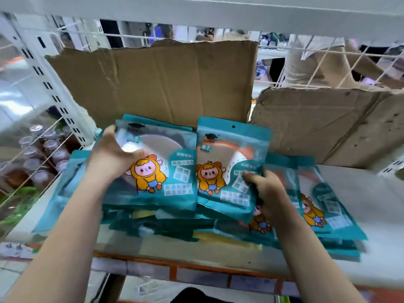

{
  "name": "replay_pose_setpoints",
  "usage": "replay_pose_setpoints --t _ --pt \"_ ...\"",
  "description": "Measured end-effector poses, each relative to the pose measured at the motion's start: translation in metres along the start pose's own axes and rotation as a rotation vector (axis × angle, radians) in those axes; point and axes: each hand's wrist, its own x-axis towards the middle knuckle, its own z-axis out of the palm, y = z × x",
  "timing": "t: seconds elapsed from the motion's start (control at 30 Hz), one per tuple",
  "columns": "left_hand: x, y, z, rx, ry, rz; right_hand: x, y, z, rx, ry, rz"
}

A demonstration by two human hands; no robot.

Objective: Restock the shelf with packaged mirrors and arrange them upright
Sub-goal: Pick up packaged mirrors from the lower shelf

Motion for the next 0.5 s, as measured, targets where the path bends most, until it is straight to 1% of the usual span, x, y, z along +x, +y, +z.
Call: replay_pose_setpoints --t 0.07,0.1,0.2,0.27,0.37,0.43,0.5 --pt "-0.006 0.002 0.004 -0.095 0.066 0.035 -0.007 -0.001 -0.009 0.143 -0.026 0.015" --pt "-0.010 0.000 0.006 -0.185 0.085 0.069 -0.011 -0.002 -0.013 0.202 -0.045 0.015" --pt "-0.026 -0.014 0.005 -0.543 0.099 0.131 -0.023 0.003 -0.021 0.310 -0.074 0.007" --pt "-0.038 -0.019 0.003 -0.723 0.114 0.165 -0.030 0.007 -0.022 0.332 -0.066 -0.023" --pt "-0.055 -0.014 0.003 -0.887 0.137 0.209 -0.036 0.008 -0.023 0.361 -0.064 -0.065" --pt "-0.064 -0.009 0.005 -0.973 0.098 0.210 -0.041 0.007 -0.024 0.374 -0.044 -0.091" --pt "-0.069 -0.006 0.008 -0.996 0.054 0.212 -0.046 0.009 -0.026 0.391 0.019 -0.117"
